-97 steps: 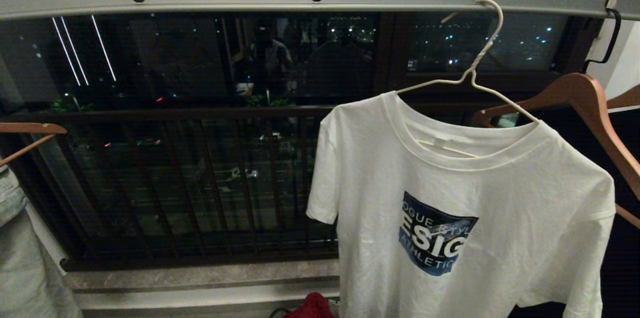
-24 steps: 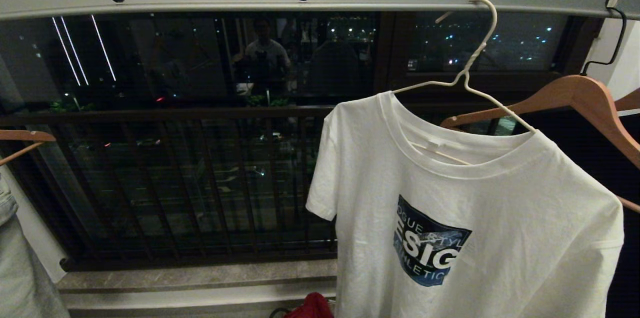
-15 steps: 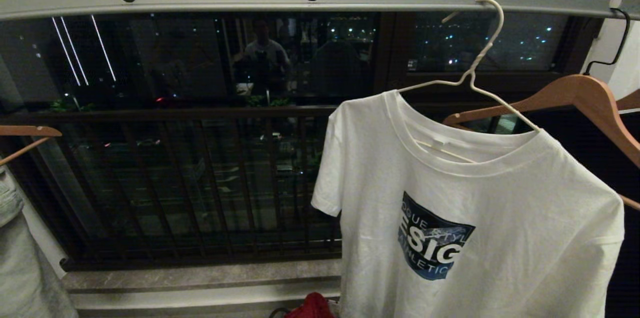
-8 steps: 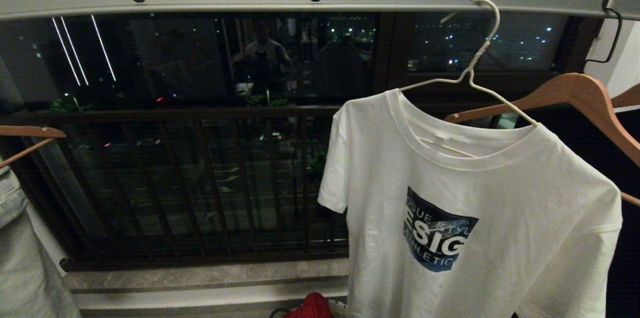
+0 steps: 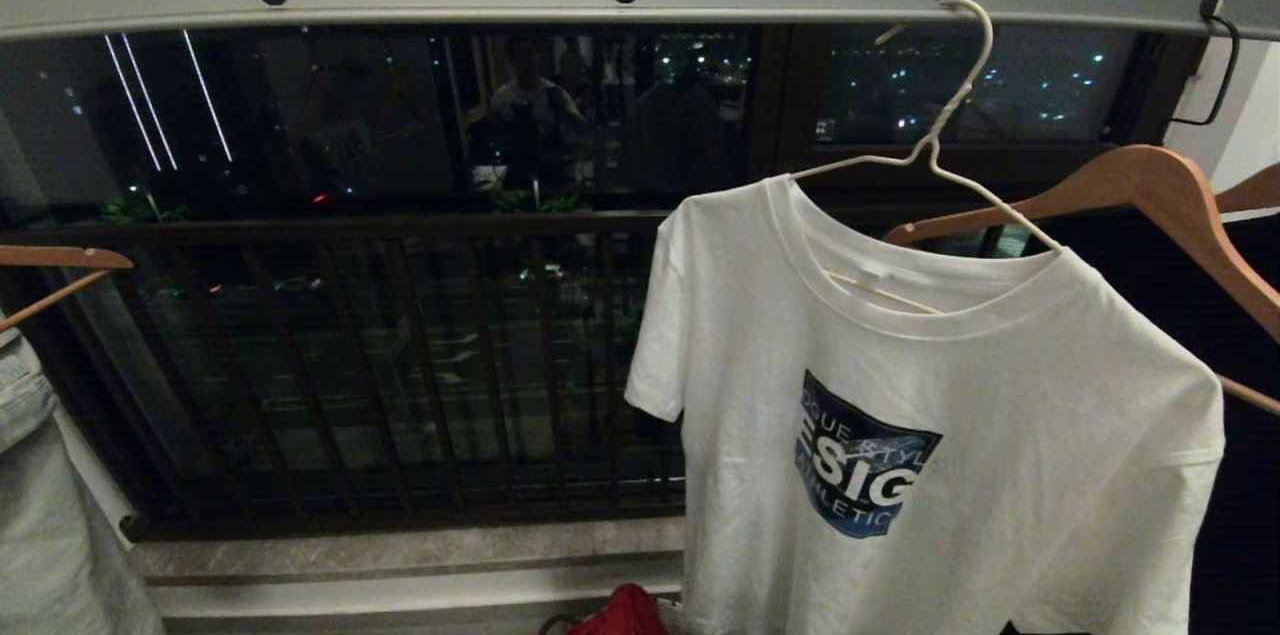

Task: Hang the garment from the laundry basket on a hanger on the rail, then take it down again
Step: Take the clothes off the clothes rack

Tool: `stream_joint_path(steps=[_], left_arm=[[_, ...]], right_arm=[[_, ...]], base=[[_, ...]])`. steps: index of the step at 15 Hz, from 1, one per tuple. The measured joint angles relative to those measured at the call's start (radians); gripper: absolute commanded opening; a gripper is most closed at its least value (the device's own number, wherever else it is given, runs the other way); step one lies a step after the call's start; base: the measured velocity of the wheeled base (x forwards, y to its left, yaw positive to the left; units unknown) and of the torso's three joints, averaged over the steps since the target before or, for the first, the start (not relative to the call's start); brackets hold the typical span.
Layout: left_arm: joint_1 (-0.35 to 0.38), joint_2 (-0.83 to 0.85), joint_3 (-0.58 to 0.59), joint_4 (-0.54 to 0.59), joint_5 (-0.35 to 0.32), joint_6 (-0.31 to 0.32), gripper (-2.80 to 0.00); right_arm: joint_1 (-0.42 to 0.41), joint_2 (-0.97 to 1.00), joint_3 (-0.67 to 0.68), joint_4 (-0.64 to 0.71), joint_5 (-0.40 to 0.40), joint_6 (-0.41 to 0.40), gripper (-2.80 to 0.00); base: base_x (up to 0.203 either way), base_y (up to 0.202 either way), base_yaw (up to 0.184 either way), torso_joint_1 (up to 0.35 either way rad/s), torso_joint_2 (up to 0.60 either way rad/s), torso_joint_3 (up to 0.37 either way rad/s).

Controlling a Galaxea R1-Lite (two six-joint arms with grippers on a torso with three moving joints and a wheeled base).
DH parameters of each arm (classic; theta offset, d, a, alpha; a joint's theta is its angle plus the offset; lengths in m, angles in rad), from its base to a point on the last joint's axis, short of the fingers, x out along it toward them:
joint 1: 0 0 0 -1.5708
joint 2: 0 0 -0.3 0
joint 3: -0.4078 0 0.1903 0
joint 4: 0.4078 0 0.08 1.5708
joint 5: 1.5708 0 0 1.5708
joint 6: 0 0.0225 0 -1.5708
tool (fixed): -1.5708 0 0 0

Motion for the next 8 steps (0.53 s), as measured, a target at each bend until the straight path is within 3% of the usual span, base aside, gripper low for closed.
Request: stream_joint_path(steps=[5, 8], left_arm=[[0.0, 0.0, 0.0, 0.0, 0.0, 0.0, -2.8], [0.0, 0.0, 0.0, 0.0, 0.0, 0.0, -2.8]], right_arm=[[0.002, 0.175, -0.132, 0.001, 0.114, 0.004, -2.8], [0.003, 0.248, -0.19, 0.005, 0.246, 0.003, -2.8]], base=[[0.0, 0.0, 0.0, 0.0, 0.0, 0.0], [0.0, 0.0, 0.0, 0.0, 0.0, 0.0]])
